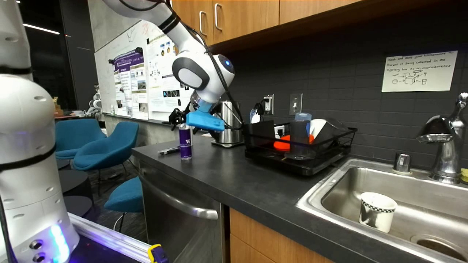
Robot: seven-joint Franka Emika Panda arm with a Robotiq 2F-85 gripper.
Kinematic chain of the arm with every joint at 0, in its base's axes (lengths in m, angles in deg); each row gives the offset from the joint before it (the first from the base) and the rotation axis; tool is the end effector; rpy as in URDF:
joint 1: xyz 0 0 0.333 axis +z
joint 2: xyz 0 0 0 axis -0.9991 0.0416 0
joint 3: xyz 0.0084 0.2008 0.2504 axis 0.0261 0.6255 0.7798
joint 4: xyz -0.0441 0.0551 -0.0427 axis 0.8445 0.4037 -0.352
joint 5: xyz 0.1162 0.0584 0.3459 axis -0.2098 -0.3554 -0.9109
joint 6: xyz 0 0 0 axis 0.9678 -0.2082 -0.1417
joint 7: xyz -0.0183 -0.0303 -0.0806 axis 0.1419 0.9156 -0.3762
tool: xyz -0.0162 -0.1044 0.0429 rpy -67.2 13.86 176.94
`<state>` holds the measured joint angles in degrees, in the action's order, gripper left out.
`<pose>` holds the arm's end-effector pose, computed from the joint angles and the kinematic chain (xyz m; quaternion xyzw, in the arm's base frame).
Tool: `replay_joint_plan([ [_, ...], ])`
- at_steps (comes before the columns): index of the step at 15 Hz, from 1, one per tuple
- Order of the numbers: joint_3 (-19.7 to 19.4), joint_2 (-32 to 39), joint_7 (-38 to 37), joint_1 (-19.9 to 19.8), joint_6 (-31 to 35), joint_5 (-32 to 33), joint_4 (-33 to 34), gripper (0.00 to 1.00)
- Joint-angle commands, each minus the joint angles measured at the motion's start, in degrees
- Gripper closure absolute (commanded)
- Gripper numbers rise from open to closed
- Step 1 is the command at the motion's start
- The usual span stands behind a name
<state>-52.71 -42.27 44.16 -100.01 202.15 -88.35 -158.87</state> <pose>0.3983 -0.1750 0.3404 -0.8311 -0.3864 -0.2785 0.2871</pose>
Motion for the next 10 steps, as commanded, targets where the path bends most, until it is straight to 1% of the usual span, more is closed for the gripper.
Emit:
replay_joint_plan([
  [1,1.1,2.9,1.7,-0.7,-1.4,-1.7,2.7,0.01],
  [4,1.8,4.1,1.7,-0.8,-1.5,-2.6,3.9,0.01],
  [5,2.1,4.5,1.6,-0.7,-1.5,-2.8,4.3,0.16],
  [6,2.3,4.9,1.3,-0.8,-1.4,-3.0,4.6,0.26],
  [7,2.5,5.2,1.1,-0.7,-1.1,-3.2,5.0,0.29],
  [8,2.7,5.5,1.1,-0.7,-1.1,-3.2,5.2,0.35],
  [9,2.8,5.7,1.1,-0.8,-1.1,-3.2,5.6,0.44],
  [10,3.0,5.9,0.9,-0.8,-1.1,-3.1,5.8,0.51],
])
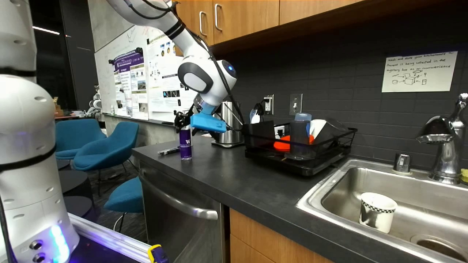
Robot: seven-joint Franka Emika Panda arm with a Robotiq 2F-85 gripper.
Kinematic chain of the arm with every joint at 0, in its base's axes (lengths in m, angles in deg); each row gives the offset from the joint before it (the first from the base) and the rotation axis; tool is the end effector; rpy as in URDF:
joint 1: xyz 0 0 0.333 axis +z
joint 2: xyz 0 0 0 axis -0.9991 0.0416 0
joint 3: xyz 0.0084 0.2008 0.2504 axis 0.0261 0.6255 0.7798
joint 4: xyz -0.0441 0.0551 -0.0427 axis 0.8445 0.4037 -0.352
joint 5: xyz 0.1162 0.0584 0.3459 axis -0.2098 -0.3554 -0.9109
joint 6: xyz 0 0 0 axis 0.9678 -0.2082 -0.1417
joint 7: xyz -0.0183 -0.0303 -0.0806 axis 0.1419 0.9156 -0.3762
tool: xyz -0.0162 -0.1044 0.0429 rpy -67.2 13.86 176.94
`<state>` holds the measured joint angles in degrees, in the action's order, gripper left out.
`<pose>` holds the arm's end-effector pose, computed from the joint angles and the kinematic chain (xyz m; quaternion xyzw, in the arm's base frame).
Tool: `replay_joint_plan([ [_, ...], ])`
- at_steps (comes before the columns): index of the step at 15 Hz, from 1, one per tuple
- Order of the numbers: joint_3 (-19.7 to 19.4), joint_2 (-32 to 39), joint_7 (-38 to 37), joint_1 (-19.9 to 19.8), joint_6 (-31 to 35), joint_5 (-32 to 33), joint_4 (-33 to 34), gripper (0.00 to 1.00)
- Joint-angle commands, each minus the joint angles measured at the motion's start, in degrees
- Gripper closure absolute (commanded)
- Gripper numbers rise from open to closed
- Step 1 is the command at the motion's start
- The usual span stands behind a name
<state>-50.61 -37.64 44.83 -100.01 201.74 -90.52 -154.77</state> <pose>0.4264 -0.1698 0.3326 -0.8256 -0.3944 -0.2778 0.2925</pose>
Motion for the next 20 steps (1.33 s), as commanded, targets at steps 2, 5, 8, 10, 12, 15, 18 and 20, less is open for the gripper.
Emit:
replay_joint_plan([
  [2,1.0,1.4,0.3,-0.9,-0.6,-1.0,2.1,0.67],
  [5,1.0,0.9,0.1,-0.9,-0.4,-0.8,2.0,0.69],
  [8,1.0,-0.2,-0.4,-1.1,-0.3,-0.5,1.1,0.69],
  [10,0.8,-1.3,-0.9,-1.3,-0.2,-0.2,0.2,0.69],
  [12,0.6,-2.5,-2.1,-1.6,0.5,-0.1,-0.8,0.69],
  [15,0.4,-4.8,-5.1,-2.2,1.5,0.9,-2.2,0.69],
  [18,0.3,-7.9,-8.9,-2.7,1.9,3.9,-4.0,0.69],
  [20,0.0,-10.4,-11.7,-3.3,1.3,7.1,-5.4,0.69],
])
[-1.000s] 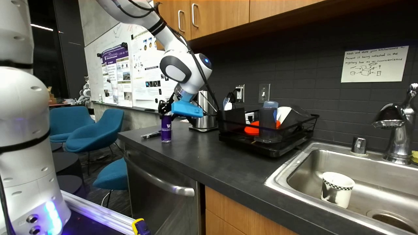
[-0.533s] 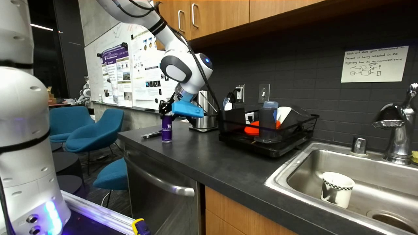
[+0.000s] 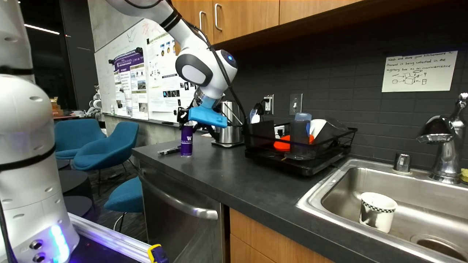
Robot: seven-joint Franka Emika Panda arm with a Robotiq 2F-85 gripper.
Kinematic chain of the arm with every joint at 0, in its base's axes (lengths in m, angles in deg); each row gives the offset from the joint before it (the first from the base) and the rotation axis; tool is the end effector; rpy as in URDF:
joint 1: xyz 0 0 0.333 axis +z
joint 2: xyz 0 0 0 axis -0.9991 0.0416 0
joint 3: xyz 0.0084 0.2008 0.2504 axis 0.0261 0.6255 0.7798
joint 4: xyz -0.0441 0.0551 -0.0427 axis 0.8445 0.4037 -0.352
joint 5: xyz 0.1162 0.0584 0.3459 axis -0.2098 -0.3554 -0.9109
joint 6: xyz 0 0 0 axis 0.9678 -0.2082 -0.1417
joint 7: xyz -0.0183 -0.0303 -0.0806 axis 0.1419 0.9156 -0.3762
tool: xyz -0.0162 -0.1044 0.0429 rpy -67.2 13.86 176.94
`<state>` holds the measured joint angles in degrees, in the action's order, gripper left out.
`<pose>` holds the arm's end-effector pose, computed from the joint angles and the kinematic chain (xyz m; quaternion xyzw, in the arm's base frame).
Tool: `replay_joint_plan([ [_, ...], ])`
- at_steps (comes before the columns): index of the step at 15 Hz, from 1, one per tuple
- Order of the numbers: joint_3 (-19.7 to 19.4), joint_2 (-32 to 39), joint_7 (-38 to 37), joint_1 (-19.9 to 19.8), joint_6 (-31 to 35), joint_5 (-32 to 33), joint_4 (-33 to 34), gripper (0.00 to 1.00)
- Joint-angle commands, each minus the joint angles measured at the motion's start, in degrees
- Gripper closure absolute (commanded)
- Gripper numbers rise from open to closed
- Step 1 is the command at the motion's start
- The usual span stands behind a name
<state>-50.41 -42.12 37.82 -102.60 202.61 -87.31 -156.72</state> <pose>0.4066 -0.1848 0.3528 -0.8531 -0.3495 -0.2658 0.2817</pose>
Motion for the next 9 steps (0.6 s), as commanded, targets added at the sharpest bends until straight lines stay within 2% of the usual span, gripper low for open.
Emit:
replay_joint_plan([
  [1,-0.3,-7.3,-6.3,-1.0,0.1,5.8,-4.3,0.69],
  [5,-1.0,-13.4,-12.5,-2.1,-0.3,13.0,-8.4,0.69],
  [9,-2.0,-20.4,-17.2,-2.7,-0.9,17.3,-12.6,0.69],
])
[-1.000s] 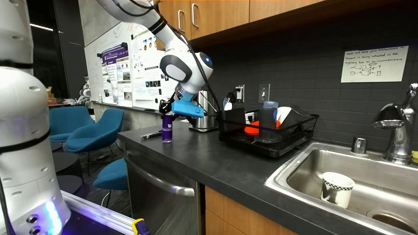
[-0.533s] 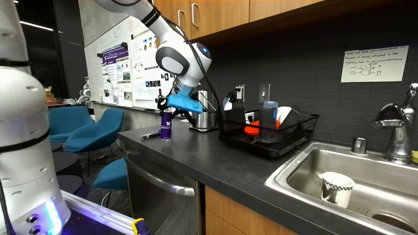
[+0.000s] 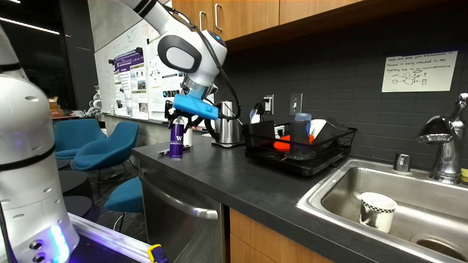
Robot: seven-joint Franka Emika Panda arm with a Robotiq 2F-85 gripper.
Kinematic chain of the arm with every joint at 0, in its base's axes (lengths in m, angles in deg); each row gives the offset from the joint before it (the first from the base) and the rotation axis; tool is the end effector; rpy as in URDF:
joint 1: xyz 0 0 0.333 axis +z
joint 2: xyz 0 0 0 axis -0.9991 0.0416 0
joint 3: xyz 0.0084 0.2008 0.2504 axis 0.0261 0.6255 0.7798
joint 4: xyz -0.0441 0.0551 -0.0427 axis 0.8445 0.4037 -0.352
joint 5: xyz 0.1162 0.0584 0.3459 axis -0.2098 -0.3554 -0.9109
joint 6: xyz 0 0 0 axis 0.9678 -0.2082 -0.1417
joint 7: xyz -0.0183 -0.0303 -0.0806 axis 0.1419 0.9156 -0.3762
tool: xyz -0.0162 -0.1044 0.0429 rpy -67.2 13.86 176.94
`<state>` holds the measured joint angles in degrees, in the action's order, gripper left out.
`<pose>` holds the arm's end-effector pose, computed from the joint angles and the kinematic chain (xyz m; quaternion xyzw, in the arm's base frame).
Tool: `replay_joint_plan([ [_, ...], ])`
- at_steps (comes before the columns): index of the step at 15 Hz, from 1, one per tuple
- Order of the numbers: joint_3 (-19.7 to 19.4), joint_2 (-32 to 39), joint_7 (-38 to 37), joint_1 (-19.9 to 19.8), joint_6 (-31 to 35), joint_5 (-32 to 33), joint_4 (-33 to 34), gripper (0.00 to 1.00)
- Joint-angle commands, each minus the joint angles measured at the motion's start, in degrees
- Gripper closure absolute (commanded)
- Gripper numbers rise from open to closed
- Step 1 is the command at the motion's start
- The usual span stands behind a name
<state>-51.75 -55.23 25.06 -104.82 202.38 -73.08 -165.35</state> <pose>0.3381 -0.1849 0.3787 -0.8904 -0.3167 -0.1969 0.2608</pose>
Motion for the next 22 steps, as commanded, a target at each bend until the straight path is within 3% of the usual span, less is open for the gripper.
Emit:
replay_joint_plan([
  [1,-0.8,-9.0,-5.7,-0.4,-0.9,3.7,-5.0,0.69],
  [11,1.4,-27.8,-17.9,2.1,-2.1,5.6,-17.6,0.69],
  [12,4.1,-25.0,-16.9,0.7,-4.3,2.9,-14.3,0.69],
  [16,11.9,-26.6,-20.3,2.8,-1.1,-6.9,-14.8,0.69],
  [22,30.0,-23.8,-24.7,5.2,8.3,-24.5,-14.6,0.69],
])
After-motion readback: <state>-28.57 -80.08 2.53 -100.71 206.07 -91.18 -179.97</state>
